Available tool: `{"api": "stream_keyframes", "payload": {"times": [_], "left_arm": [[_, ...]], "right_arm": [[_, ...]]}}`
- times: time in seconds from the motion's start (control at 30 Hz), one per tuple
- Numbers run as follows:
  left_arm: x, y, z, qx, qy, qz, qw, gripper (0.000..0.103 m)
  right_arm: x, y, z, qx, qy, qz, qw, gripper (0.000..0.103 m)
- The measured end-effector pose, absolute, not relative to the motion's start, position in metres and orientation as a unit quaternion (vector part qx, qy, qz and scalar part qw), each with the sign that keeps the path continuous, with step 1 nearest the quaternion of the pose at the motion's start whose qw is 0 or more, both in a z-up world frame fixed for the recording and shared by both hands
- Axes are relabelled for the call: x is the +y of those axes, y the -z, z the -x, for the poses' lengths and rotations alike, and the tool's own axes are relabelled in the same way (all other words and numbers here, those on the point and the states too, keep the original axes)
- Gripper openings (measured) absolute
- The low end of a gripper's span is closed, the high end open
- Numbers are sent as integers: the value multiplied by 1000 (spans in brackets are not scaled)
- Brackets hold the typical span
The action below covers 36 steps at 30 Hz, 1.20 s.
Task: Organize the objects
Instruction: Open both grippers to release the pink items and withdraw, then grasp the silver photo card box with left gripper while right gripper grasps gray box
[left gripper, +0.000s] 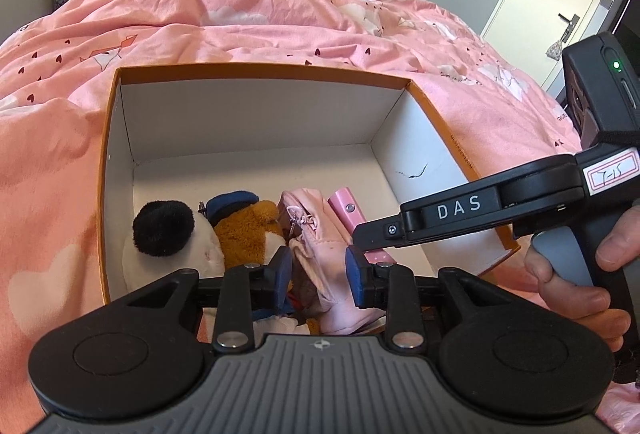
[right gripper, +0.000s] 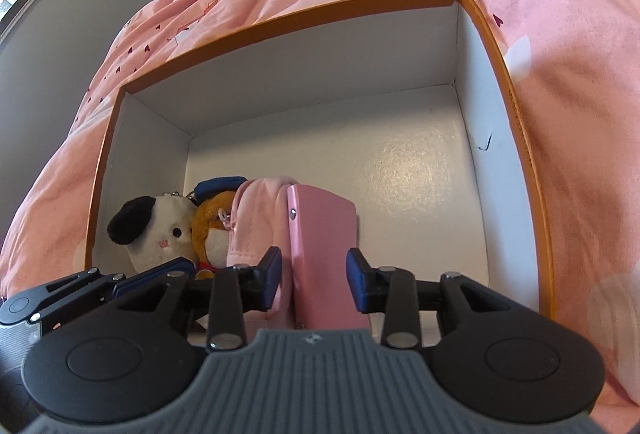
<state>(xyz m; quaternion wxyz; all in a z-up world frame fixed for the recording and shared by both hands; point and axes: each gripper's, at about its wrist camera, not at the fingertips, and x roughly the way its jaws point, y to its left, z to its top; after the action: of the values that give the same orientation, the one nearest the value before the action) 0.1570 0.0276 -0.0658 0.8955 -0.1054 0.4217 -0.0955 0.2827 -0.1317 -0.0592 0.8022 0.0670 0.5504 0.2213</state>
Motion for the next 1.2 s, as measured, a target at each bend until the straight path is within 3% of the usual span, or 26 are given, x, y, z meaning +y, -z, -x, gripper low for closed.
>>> {"api": "stream_keyframes", "payload": {"times": [0.4,0.7,1.0,1.2], "left_arm": [[30,48,-148,409,108,127,897,35],[15,30,-114,435,158,112,879,37],[-1,65,-96,516,138,86,841,45],[-11,101,-100,555,135,84,817,56]], "right_arm": [[-137,42,-275,528,-228,-65,816,38],[-146,1,-222,472,-275,-32,837,38],[-150,-3,-168,447,-286,50,846,38],[-153,19,-162,454,-261,111,845,43]]}}
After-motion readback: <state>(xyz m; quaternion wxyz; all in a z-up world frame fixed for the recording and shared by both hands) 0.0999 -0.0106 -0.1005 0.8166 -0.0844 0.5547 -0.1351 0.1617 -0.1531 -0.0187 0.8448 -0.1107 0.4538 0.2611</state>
